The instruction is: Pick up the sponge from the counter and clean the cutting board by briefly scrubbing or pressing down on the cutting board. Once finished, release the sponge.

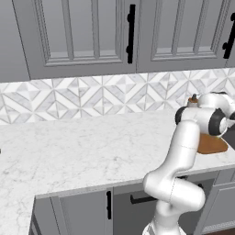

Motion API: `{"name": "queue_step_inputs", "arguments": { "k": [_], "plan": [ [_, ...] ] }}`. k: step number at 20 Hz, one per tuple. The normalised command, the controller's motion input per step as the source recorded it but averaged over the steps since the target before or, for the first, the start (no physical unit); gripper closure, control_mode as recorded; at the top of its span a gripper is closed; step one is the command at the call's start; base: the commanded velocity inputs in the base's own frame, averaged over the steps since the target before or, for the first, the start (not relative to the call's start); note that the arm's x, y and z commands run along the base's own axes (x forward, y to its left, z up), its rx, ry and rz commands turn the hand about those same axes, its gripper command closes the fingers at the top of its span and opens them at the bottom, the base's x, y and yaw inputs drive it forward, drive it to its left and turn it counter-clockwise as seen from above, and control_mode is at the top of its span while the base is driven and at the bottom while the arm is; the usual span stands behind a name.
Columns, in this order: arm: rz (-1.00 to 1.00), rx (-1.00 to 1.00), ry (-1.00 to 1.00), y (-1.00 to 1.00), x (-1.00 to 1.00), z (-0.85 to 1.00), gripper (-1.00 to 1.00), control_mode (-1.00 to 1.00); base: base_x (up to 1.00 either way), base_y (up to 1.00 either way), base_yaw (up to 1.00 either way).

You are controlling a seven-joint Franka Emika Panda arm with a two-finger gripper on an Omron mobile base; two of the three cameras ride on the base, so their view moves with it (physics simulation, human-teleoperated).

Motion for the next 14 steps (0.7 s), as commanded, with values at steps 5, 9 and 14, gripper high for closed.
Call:
{"name": "queue_step_inputs", "arguments": {
  "k": [5, 9, 14],
  "plan": [
    [0.32, -0.09, -0.08, 0.78, -1.00, -0.02, 1.00, -1.00, 0.00, 0.00, 0.00],
    [0.20, -0.22, -0.17, 0.92, -0.59, 0.26, 1.00, -1.00, 0.00, 0.00, 0.00],
    [0.20, -0.37, -0.23, 1.00, -0.28, 0.55, 1.00, -1.00, 0.00, 0.00, 0.00]
  ]
}}
